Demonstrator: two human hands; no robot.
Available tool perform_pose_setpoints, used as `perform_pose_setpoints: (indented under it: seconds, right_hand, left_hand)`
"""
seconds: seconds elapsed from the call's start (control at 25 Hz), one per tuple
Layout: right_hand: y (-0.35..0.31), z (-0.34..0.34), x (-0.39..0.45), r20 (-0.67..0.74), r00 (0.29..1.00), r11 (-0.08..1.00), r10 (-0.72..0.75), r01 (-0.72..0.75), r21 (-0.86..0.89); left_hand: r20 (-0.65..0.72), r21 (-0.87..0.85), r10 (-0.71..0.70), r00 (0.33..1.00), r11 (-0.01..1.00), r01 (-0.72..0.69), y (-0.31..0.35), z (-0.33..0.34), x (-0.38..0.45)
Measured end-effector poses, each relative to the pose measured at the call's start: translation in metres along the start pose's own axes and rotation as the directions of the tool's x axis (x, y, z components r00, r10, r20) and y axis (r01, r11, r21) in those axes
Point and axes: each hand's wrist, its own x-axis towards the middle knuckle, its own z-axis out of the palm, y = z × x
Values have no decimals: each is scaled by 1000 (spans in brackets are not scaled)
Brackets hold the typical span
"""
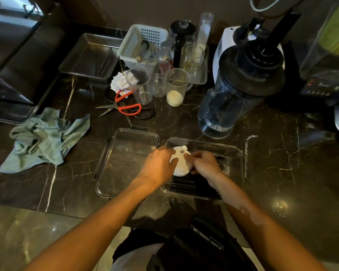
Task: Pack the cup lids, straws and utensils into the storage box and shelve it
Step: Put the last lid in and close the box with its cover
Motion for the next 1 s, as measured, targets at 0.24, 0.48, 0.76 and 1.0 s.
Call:
perform_pose_setpoints:
  seconds: [0.24,0.48,0.76,1.0]
  right_hand:
    - [0,6,-1,-135,983,929,-127,71,-363]
    - [-43,11,-44,-211,870,854,-446,344,-390]
    - [-77,102,-66,179,705,492,-687,631,-599]
    - [-59,161,-60,403,842,452,-359,534,-714]
  left_hand:
    - [-82,-267,29,996,962,-50,-23,-16,0]
    - [-137,-222,-310,941,935,276,-101,-42,-1]
    - [-39,-167,-475,879,870,463,-161,-55,-12]
    - [15,-274,-480,877,841,466,-198,-55,-22]
